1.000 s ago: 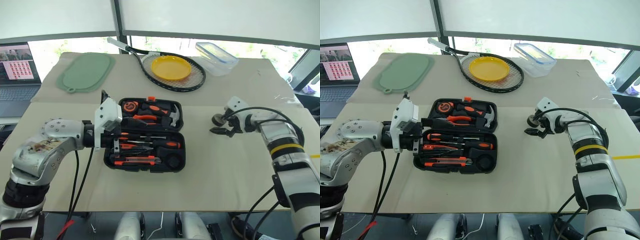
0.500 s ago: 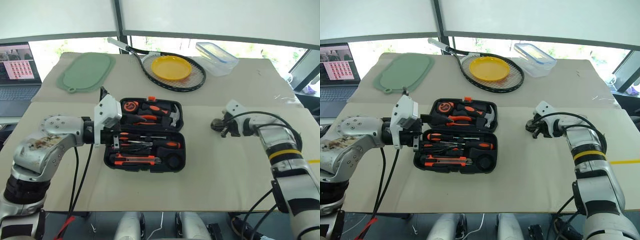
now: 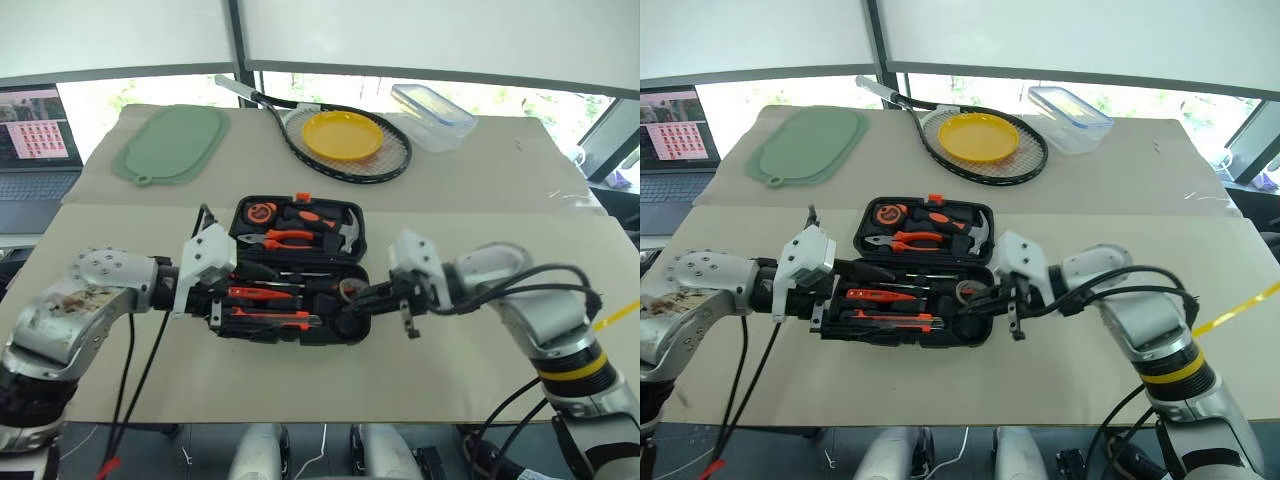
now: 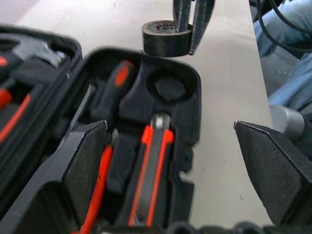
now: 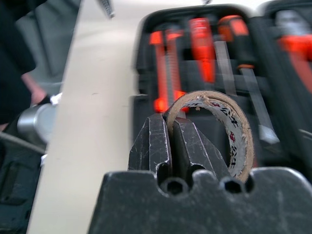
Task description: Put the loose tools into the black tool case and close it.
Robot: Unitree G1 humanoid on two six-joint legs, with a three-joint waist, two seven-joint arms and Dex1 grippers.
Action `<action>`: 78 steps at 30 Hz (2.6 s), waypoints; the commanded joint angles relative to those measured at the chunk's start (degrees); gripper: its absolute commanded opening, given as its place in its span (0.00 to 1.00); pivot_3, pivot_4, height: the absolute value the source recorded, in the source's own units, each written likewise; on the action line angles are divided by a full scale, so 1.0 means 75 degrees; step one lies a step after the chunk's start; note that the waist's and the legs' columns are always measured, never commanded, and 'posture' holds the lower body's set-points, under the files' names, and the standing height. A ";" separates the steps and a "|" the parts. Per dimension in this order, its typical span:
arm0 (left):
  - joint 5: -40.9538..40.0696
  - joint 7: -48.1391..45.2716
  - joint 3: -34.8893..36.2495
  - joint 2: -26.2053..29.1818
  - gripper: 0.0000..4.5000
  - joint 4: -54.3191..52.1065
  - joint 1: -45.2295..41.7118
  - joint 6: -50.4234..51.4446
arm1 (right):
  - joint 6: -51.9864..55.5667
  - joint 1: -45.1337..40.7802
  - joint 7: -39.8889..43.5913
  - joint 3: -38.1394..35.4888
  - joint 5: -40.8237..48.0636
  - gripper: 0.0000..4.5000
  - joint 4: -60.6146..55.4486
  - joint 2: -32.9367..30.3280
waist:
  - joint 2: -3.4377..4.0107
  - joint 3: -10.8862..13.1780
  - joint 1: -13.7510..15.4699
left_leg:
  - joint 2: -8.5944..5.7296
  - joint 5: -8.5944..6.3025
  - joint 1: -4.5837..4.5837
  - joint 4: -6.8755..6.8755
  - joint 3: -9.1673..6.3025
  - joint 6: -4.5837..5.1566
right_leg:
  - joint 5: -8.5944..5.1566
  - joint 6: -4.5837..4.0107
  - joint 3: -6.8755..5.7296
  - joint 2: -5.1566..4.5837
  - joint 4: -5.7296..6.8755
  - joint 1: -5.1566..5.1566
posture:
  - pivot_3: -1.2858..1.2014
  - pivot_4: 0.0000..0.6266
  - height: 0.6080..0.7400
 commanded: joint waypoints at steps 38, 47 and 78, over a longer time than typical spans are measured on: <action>0.2589 0.1849 0.0377 -0.0511 0.17 0.3580 0.0499 -0.2353 | -0.0372 0.0570 -0.1770 -0.1846 -0.0240 0.00 0.2275 -0.0285 | 0.0000 0.0001 0.0051 | 0.0006 0.0008 -0.0015 -0.0011 0.0048 -0.0014 | 0.0001 -0.0012 -0.0013 0.0007 -0.0007 -0.0014 | 0.52 0.24 0.99; 0.2783 0.1826 -0.0201 -0.1481 0.00 0.4029 -0.0368 -0.2401 | -0.1278 0.0416 -0.1661 -0.0931 -0.1081 0.00 0.2848 0.0073 | 0.0000 0.0000 0.0045 | 0.0005 0.0010 -0.0022 -0.0007 0.0046 -0.0015 | 0.0004 -0.0011 -0.0018 0.0009 -0.0006 -0.0014 | 0.52 0.24 0.99; 0.1594 0.0514 0.0759 -0.0355 0.39 0.1480 0.1982 -0.0776 | -0.0229 0.2883 -0.0714 -0.2614 -0.0114 0.26 0.0189 -0.2143 | 0.0004 -0.0002 0.0057 | 0.0006 -0.0009 0.0007 0.0000 0.0007 0.0014 | 0.0005 0.0004 -0.0003 -0.0002 -0.0013 0.0010 | 0.52 0.24 0.99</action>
